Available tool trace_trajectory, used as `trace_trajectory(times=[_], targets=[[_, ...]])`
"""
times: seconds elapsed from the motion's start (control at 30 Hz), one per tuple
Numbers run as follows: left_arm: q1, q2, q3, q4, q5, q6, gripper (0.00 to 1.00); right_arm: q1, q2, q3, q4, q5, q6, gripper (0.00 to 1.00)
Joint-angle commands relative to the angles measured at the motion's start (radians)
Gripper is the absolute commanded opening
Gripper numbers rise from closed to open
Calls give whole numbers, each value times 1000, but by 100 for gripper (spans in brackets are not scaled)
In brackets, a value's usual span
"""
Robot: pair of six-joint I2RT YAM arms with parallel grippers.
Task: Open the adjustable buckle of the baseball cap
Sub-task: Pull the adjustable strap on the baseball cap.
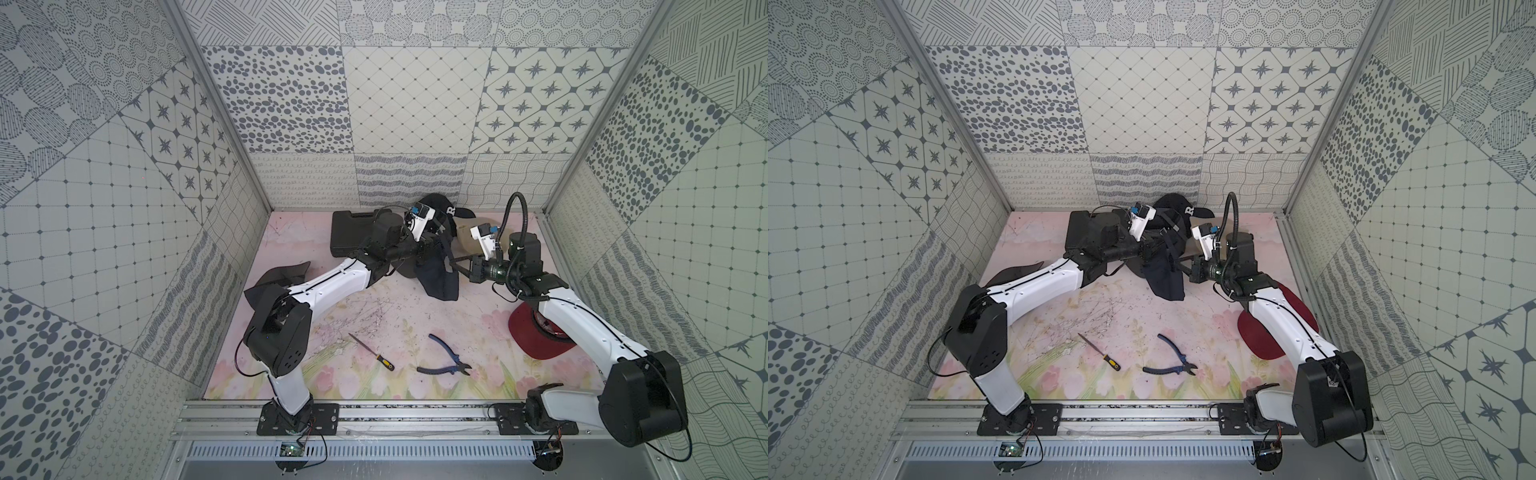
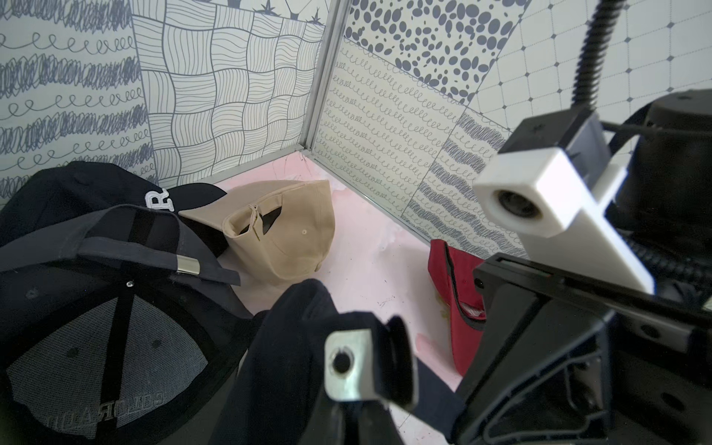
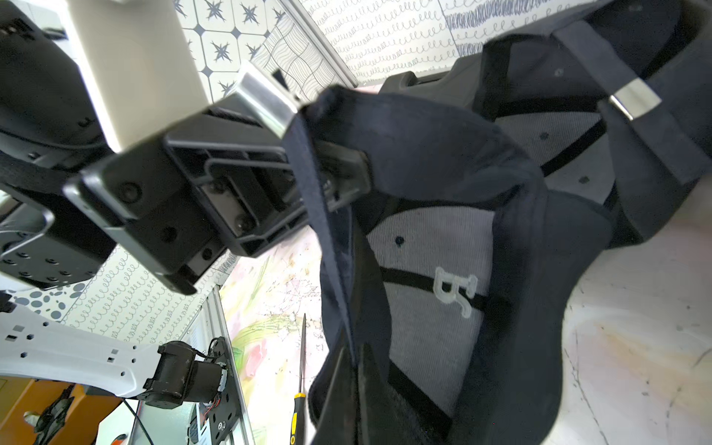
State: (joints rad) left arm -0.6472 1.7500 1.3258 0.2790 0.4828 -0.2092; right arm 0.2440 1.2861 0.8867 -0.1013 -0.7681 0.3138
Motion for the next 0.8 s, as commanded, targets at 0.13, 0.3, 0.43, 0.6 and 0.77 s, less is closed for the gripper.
trace_trajectory(times=[0.13,0.3,0.43,0.6,0.77], targets=[[11,8,50,86,-27,-20,0,-16,-58,-91,-57,55,-40,0],[14,19,65,65,-12,-12,0,-48,-91,-94,-52,73,-2,70],[14,17,71,59,-4,-8,0,-102,-164,-124,-7,185,74,98],[15,16,120,0,-2,22,0,-166,-159,-139,-16,249,142,98],[35,-14,169,-62,-37,76,0,-186,-120,-146,-19,231,158,98]])
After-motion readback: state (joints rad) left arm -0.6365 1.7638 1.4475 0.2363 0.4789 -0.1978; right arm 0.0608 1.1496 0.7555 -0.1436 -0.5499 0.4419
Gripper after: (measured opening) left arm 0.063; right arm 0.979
